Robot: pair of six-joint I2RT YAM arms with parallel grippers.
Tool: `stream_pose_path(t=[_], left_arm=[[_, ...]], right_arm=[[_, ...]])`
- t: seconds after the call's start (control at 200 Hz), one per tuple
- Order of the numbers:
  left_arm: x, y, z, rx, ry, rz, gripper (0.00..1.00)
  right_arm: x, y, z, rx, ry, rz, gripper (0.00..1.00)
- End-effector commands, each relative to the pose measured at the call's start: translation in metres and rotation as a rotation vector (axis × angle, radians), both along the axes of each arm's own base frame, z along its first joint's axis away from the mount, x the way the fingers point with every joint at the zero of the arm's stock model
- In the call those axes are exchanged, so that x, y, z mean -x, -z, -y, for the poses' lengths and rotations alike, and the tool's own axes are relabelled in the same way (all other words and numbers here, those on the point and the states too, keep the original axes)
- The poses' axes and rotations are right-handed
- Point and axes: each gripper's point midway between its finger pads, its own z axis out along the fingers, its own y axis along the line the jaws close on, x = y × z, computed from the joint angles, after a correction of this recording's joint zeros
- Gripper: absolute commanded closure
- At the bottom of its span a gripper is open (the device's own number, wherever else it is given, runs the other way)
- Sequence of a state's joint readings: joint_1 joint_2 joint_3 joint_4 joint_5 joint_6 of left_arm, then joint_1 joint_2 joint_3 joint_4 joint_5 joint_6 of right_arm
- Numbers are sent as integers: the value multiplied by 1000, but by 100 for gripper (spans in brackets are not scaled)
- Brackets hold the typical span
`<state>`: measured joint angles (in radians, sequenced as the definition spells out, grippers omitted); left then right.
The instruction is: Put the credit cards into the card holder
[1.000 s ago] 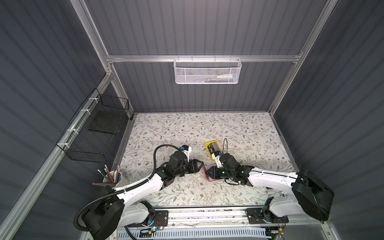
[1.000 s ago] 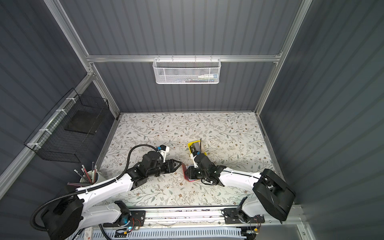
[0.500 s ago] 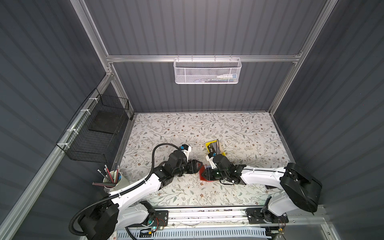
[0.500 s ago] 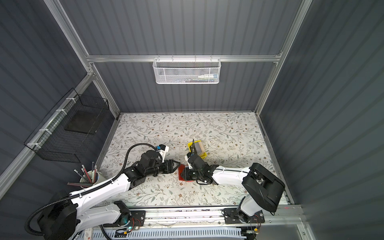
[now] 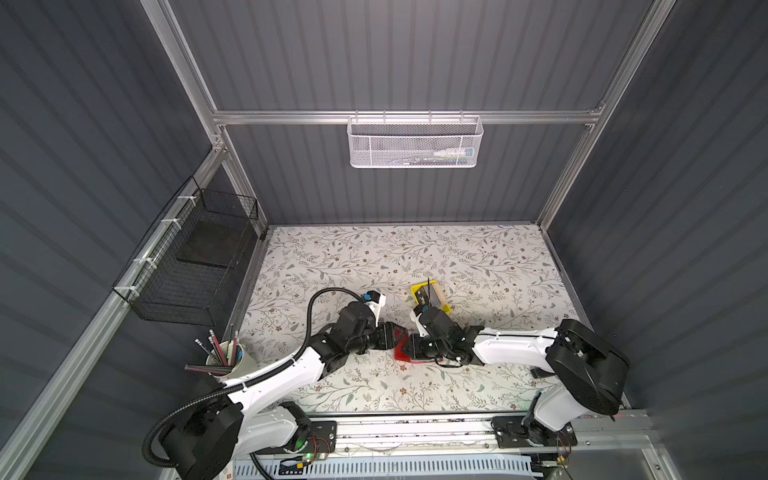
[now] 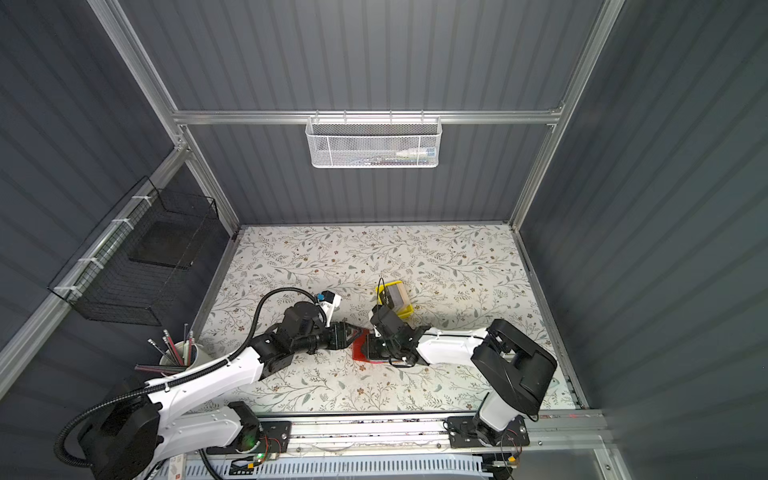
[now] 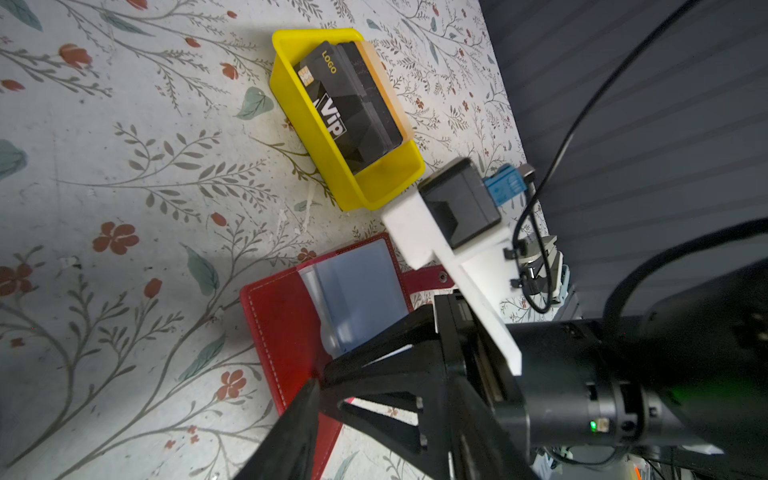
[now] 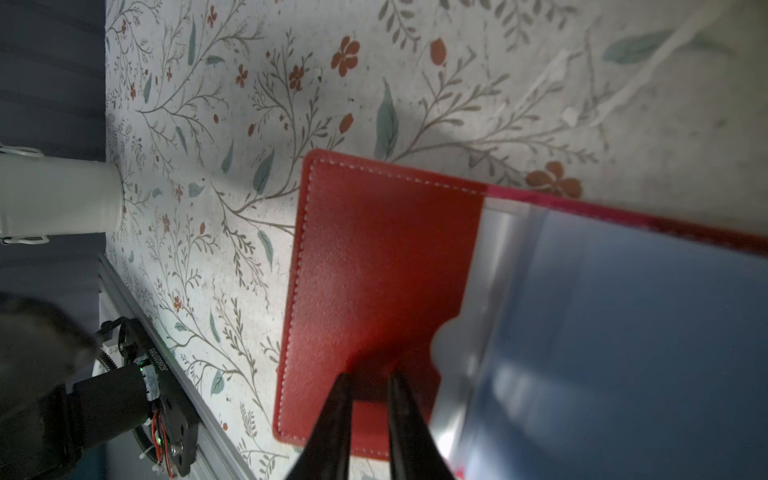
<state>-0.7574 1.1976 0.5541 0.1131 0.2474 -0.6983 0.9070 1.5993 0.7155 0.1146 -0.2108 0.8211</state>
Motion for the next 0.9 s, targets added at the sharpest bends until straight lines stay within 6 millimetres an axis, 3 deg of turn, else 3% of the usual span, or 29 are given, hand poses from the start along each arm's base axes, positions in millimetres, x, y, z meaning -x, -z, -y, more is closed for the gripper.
stream_pose_path(t=[0.0,0.455,0.896], left_arm=[[1,8,3,3,30,-4,51],[0,29,8,43,9,-51,59],[0,65,6,7,-23,-128,65]], right_arm=[[-1,6,4,41,31,-23,80],[1,7,12,43,62,-26,79],[0,0,24,56,91,6,78]])
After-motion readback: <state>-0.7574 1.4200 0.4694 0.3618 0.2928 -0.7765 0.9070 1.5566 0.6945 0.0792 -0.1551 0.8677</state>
